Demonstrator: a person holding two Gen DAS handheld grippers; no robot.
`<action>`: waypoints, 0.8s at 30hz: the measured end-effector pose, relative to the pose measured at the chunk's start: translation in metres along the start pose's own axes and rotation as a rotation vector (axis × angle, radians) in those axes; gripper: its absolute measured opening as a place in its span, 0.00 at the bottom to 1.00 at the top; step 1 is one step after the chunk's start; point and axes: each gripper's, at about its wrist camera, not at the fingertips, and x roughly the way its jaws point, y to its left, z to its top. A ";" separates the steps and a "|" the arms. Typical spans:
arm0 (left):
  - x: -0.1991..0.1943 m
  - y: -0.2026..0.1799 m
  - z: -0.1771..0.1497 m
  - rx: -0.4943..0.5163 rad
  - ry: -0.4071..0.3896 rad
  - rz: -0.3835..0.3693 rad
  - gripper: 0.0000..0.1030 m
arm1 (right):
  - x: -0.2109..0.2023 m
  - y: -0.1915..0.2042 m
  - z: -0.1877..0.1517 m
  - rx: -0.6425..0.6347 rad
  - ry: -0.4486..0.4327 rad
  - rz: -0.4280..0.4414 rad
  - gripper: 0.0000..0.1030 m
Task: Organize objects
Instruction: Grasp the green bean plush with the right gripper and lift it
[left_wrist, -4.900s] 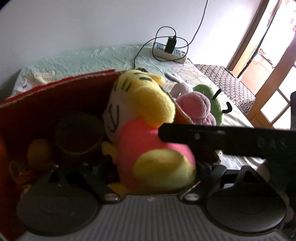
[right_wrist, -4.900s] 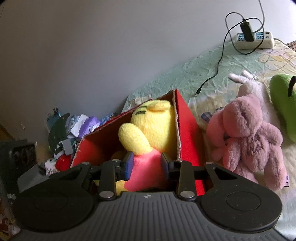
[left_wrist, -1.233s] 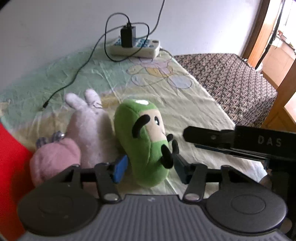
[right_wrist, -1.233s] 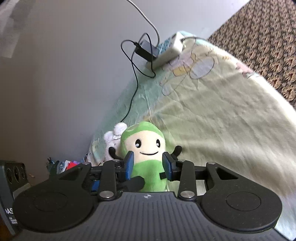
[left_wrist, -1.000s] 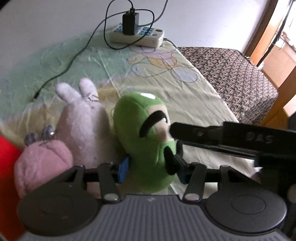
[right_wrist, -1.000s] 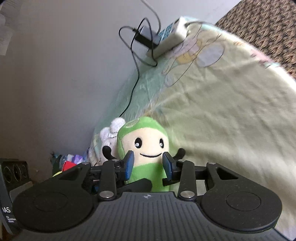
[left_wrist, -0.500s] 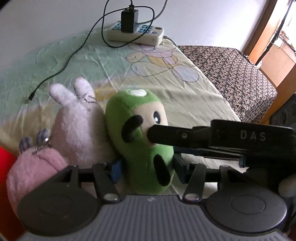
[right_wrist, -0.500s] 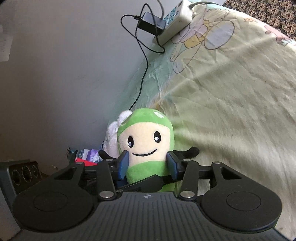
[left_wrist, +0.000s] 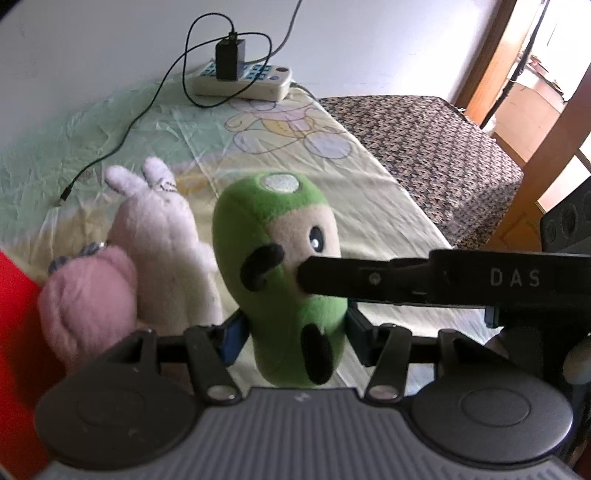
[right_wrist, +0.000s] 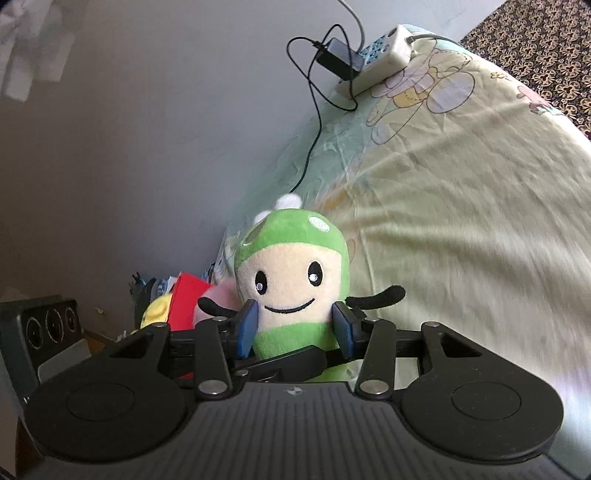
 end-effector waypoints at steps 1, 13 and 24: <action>-0.004 -0.001 -0.004 0.004 0.000 -0.002 0.54 | -0.003 0.003 -0.005 -0.005 0.000 -0.002 0.45; -0.062 -0.011 -0.060 0.050 -0.053 0.053 0.54 | -0.010 0.044 -0.051 -0.082 0.060 0.066 0.45; -0.122 0.029 -0.123 -0.092 -0.076 0.183 0.54 | 0.040 0.098 -0.097 -0.241 0.297 0.216 0.43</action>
